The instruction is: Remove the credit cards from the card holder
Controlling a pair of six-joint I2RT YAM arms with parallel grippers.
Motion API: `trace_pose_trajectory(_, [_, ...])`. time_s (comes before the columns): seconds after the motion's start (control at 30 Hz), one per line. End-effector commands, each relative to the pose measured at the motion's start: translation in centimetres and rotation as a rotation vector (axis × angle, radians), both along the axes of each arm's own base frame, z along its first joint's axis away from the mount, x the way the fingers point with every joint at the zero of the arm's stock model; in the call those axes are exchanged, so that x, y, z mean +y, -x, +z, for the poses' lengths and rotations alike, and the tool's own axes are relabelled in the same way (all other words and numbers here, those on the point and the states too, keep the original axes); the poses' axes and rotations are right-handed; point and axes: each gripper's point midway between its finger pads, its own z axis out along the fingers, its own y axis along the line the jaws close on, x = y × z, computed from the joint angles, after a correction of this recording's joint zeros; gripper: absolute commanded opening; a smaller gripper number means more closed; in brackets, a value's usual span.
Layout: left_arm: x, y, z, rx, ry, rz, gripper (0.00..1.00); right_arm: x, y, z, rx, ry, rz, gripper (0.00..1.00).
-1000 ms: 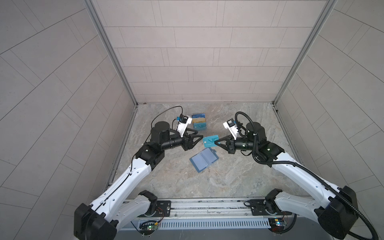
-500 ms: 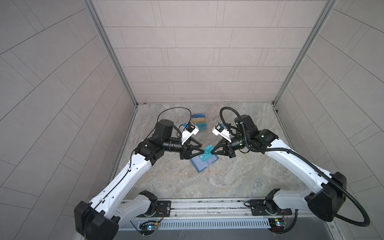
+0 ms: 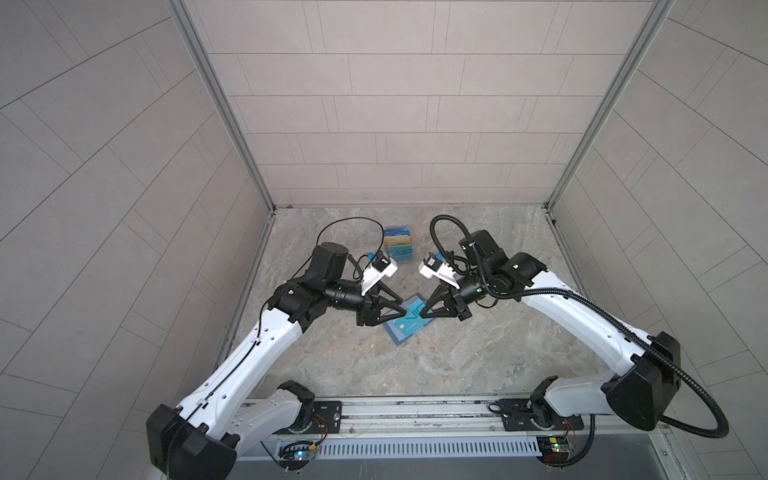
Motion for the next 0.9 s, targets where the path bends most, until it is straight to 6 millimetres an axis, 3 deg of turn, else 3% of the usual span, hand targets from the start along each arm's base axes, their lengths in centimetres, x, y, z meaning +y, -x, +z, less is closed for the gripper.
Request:
trace_pose_trajectory(0.0, [-0.2, 0.6, 0.6, 0.007, 0.01, -0.034, 0.42, -0.1, 0.7, 1.3, -0.061, -0.041, 0.041, 0.0])
trace_pose_trajectory(0.5, [-0.5, 1.2, 0.1, 0.025, -0.004, -0.071, 0.33, 0.5, 0.2, 1.3, -0.061, -0.04, 0.044, 0.0])
trace_pose_trajectory(0.87, [-0.7, 0.7, -0.2, 0.037, -0.009, -0.069, 0.05, 0.7, -0.2, 0.5, -0.047, -0.014, 0.036, 0.0])
